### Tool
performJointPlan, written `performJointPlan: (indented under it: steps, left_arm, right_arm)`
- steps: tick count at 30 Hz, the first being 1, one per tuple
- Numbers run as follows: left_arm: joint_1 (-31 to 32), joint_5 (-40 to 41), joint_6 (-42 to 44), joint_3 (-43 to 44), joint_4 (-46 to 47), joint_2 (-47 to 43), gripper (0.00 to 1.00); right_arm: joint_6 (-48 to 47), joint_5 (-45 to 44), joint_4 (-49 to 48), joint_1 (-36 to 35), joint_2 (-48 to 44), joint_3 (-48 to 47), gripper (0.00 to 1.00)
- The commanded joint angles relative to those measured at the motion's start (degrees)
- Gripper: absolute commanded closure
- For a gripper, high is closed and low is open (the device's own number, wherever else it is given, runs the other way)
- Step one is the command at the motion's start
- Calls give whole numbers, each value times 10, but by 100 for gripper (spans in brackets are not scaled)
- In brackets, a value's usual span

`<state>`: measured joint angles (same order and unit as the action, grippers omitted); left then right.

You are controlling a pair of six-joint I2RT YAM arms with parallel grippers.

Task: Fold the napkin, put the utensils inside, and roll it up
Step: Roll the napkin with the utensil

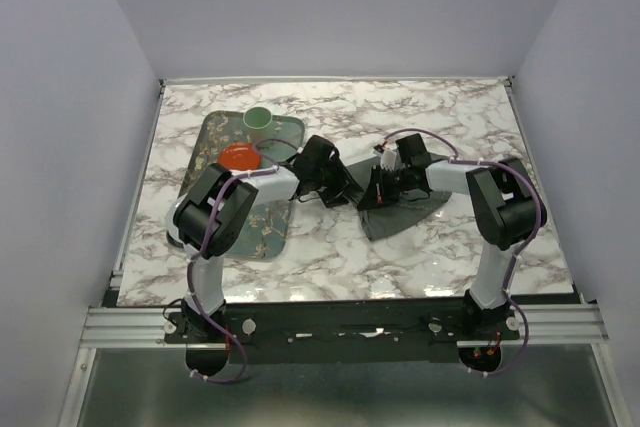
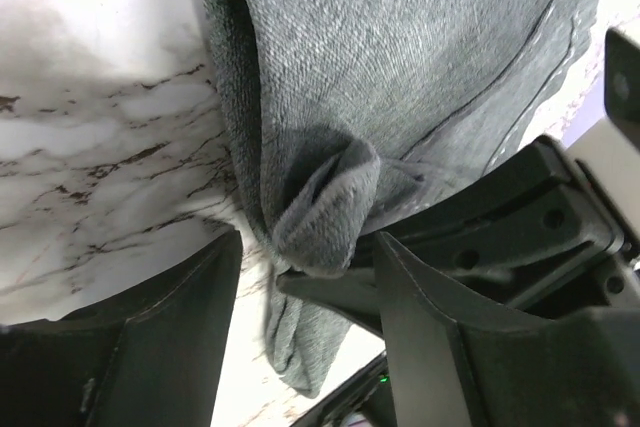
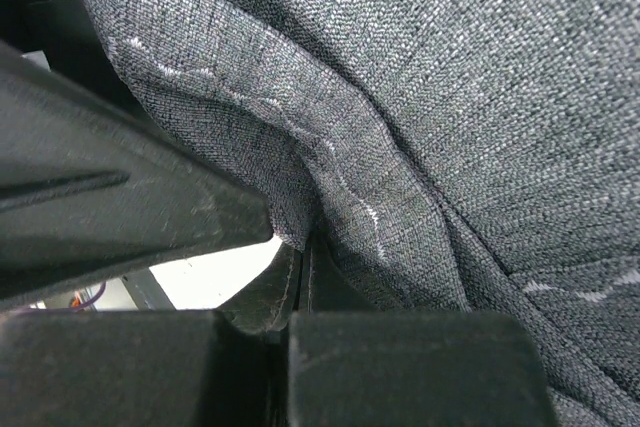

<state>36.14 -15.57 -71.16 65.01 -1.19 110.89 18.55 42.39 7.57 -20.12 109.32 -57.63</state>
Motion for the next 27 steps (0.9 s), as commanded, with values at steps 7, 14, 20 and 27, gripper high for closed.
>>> performJointPlan:
  steps: [7,14,20,27]
  left_arm:
    - [11,29,-70,3,9,42,54]
    - [14,69,-63,3,-28,31,75]
    - [15,82,-38,12,-66,31,100]
    - [20,90,-32,23,-88,30,100]
  right_arm:
    - [-2,-11,2,1,20,12,99]
    - [-18,-20,3,1,17,15,100]
    - [-35,-48,21,-3,-4,16,99]
    - [-65,-143,111,-34,-39,-25,88]
